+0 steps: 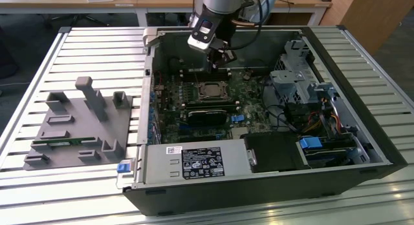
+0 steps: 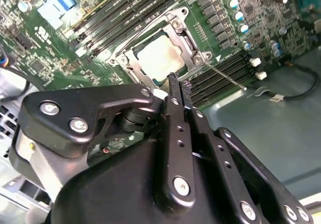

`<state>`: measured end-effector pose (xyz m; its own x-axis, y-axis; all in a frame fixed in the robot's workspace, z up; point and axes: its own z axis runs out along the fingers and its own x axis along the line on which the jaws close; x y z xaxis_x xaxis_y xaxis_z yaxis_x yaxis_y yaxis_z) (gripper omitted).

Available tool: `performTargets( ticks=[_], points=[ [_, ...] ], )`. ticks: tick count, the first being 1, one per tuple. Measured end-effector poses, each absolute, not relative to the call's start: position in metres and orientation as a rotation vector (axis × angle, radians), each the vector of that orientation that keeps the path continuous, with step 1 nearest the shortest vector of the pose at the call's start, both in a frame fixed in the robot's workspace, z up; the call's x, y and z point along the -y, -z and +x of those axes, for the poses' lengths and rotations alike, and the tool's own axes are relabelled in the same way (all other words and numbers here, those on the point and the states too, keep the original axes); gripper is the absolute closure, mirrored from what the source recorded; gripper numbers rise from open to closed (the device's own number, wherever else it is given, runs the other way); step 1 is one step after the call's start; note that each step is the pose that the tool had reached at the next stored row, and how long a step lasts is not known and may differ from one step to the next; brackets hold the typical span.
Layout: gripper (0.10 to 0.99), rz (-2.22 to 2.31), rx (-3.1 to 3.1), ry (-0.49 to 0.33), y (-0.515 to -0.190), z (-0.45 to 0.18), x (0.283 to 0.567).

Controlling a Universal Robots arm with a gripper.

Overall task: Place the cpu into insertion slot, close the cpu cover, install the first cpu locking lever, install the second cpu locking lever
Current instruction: 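Install the first cpu locking lever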

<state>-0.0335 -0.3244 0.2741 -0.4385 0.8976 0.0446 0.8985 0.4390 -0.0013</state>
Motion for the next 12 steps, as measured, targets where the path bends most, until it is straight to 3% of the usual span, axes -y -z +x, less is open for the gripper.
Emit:
performTargets(
  ticks=[12],
  points=[
    [0.933,-1.491,2.72,0.031,-0.2741,-0.0335,0.3244]
  ],
)
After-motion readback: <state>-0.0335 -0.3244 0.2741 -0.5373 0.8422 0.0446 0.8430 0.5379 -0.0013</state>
